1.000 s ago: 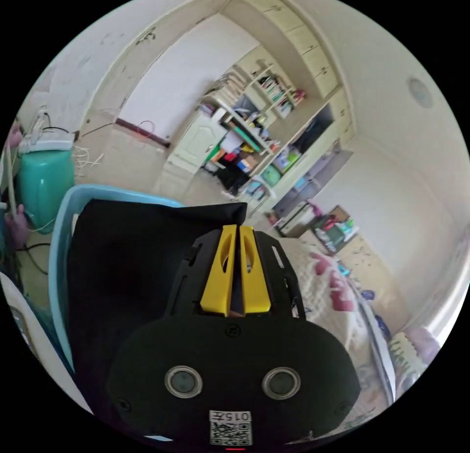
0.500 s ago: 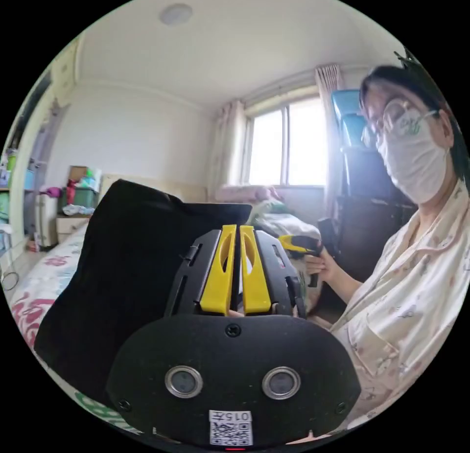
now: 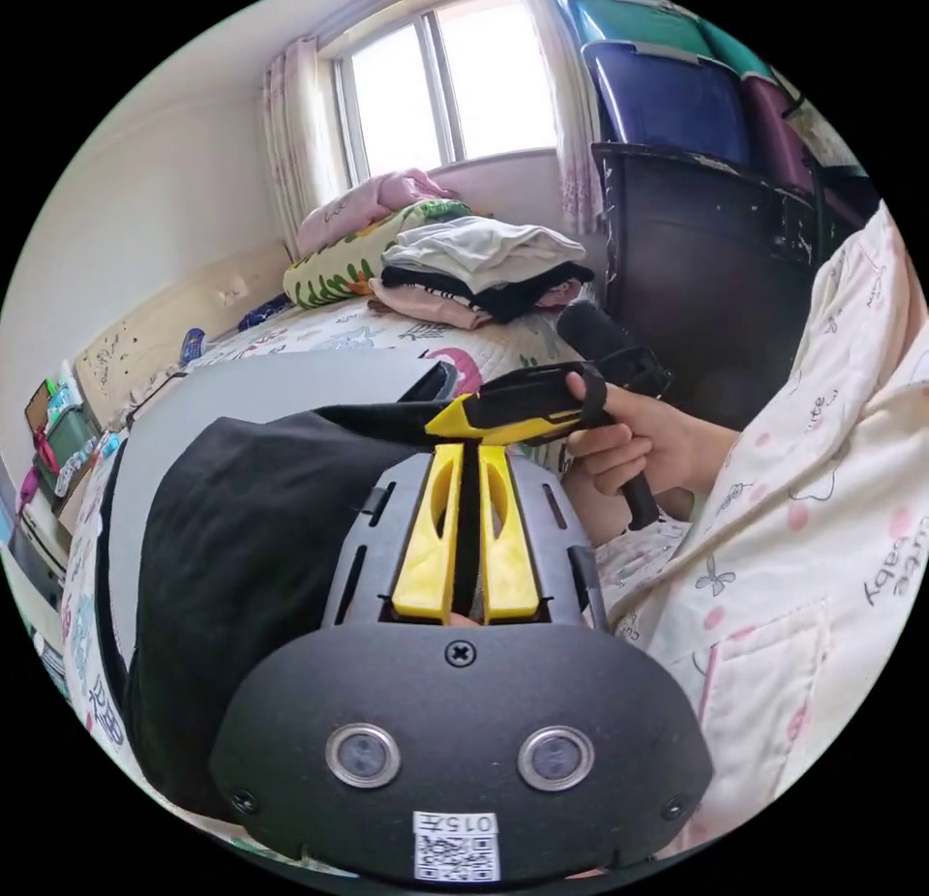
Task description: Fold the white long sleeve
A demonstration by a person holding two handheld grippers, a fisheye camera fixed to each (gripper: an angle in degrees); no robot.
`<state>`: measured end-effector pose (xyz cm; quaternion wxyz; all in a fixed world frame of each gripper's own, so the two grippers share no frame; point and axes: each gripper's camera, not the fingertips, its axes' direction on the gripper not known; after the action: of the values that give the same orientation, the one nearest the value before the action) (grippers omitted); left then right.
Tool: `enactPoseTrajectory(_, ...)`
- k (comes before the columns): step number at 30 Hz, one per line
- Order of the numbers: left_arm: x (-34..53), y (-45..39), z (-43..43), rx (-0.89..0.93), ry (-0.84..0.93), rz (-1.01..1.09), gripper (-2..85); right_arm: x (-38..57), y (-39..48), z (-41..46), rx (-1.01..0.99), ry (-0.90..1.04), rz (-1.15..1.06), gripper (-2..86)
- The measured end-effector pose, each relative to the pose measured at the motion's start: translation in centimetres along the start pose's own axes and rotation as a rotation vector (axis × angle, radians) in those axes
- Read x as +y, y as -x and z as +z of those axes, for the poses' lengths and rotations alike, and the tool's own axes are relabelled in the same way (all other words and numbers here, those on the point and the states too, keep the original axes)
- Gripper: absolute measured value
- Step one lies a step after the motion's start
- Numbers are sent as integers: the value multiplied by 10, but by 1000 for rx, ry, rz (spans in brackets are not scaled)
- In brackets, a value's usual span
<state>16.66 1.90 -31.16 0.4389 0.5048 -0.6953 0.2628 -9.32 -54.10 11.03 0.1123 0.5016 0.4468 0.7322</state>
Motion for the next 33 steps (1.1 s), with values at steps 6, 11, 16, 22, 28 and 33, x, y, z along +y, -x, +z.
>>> enactPoseTrajectory(6, 23, 140, -59, -38, -118, -106, 42, 9, -9, -3, -8, -6, -23, 106)
enactPoseTrajectory(11, 38, 337, -36, -77, 78, -322, 129, 19, 3, 2, 46, 17, -87, 103)
enactPoseTrajectory(16, 93, 462, 37, 103, 354, -414, 133, 39, 19, 12, 107, 38, -145, 95)
enactPoseTrajectory(22, 184, 519, 13, 163, 398, -346, 34, 64, 35, 20, 153, 42, -196, 77)
enactPoseTrajectory(28, 246, 541, -161, 311, -54, -225, 16, 74, 112, -57, 301, -208, -460, 48)
enactPoseTrajectory(33, 285, 519, -292, 307, -354, 47, 12, 110, 247, -98, 677, -448, -883, 7)
